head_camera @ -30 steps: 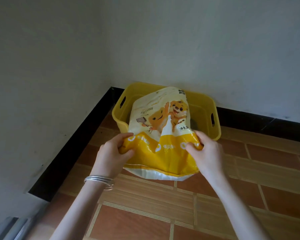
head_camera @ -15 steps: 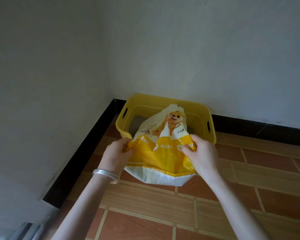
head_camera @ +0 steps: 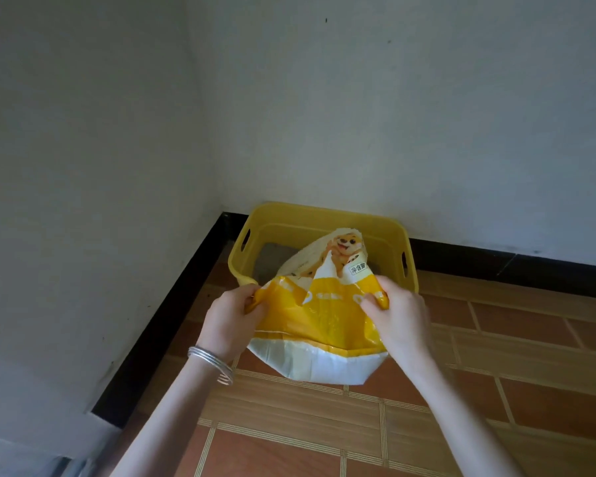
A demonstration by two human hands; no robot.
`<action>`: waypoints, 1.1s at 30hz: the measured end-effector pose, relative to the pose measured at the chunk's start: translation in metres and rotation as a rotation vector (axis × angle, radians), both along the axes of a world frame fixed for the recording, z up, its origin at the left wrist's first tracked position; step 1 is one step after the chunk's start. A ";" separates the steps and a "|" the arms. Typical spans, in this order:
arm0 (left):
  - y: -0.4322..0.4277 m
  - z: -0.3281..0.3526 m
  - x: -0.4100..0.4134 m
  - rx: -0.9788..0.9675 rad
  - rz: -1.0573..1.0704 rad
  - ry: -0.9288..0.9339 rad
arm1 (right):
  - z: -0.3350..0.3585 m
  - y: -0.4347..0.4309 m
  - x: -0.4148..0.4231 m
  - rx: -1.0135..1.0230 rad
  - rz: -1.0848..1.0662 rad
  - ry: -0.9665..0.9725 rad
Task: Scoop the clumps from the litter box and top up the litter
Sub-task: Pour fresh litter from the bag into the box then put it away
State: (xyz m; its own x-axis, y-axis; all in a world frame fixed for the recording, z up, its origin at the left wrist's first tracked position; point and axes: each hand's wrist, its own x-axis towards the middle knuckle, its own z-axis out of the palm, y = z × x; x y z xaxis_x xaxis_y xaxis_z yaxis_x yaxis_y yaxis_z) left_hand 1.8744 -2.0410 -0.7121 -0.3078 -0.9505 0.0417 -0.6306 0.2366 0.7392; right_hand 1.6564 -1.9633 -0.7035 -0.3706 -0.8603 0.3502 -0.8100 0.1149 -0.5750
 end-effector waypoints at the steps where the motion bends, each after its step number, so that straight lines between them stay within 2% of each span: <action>1: 0.001 -0.001 0.001 -0.004 0.006 0.005 | -0.001 0.002 0.000 -0.016 0.004 0.009; 12: 0.009 0.009 0.001 -0.128 -0.019 0.168 | -0.003 0.008 -0.010 -0.090 0.113 -0.053; 19: 0.008 0.003 0.002 -0.143 -0.020 0.145 | -0.009 0.008 -0.007 -0.111 0.117 -0.062; 24: 0.022 -0.035 0.017 -0.038 0.002 0.126 | -0.044 0.026 0.001 -0.010 0.112 -0.020; 28: 0.044 -0.075 0.037 0.078 -0.016 0.100 | -0.081 0.052 0.009 0.067 0.087 -0.092; 33: 0.060 -0.112 0.041 0.196 0.001 0.054 | -0.120 0.070 0.011 0.227 0.075 -0.068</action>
State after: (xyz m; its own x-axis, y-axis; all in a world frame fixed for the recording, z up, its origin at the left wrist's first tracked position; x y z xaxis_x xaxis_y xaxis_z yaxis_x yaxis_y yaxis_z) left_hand 1.9154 -1.9806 -0.8237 -0.3093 -0.9423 -0.1281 -0.5886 0.0839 0.8040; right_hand 1.6676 -1.8929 -0.8235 -0.3189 -0.9400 0.1216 -0.7814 0.1881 -0.5951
